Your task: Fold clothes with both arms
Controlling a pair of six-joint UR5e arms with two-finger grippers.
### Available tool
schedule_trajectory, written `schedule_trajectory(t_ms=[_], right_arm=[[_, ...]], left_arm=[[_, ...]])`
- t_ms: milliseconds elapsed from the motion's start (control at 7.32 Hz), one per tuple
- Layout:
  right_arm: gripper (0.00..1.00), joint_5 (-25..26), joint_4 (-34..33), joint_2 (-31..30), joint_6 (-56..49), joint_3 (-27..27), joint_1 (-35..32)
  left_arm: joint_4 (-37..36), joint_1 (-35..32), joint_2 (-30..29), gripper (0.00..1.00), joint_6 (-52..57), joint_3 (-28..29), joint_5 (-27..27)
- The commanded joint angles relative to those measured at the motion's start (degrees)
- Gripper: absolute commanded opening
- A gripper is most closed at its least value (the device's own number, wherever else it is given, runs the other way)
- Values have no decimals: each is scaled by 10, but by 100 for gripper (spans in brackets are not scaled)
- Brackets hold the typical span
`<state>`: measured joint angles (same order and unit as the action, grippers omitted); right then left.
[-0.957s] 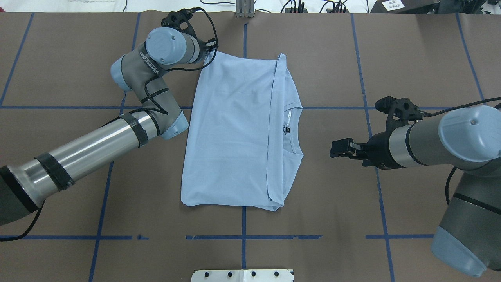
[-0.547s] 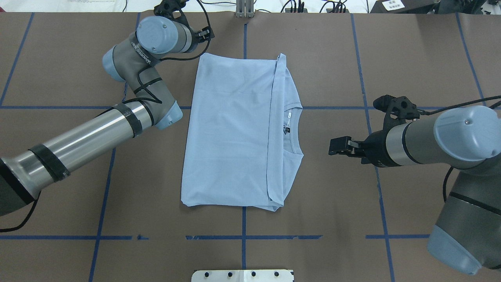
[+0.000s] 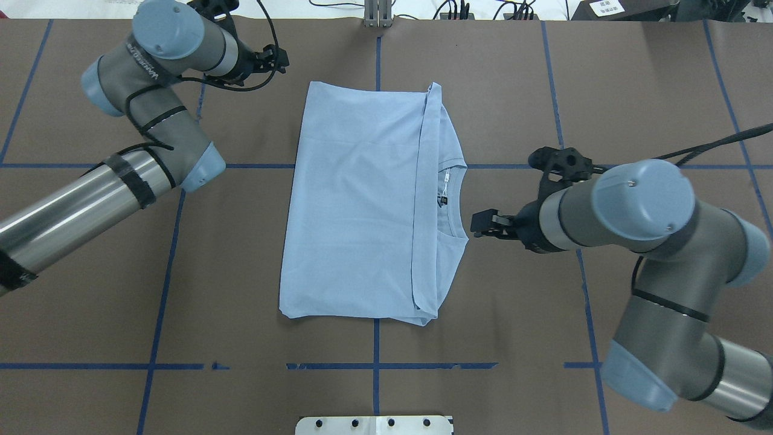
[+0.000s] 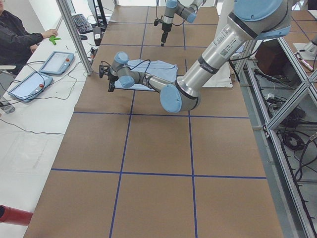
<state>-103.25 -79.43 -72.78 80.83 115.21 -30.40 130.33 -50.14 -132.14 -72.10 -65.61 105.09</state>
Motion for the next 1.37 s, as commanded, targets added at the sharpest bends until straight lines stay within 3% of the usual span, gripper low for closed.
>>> schedule_trajectory(t_ms=[0,273,683,820,1093,1230], right_arm=[[100,65,-106,116,-36,-61,52],[100,127,-107,164,-85,-104,111],[98,137,-106,159,-236,-110,147],[92,140,-107,155,-257,-112,155],[63,152,-111,145,-299,-112,162],[62,154,-112,145,-316,-112,167]], left_arm=[[-70,0,66,100,10,-124,14],[-76,12,108,100,6,-195,16],[-75,21,121,100,2,-208,16],[-75,22,121,100,1,-207,16],[-75,31,123,100,0,-206,15],[-75,31,124,100,0,-205,15]])
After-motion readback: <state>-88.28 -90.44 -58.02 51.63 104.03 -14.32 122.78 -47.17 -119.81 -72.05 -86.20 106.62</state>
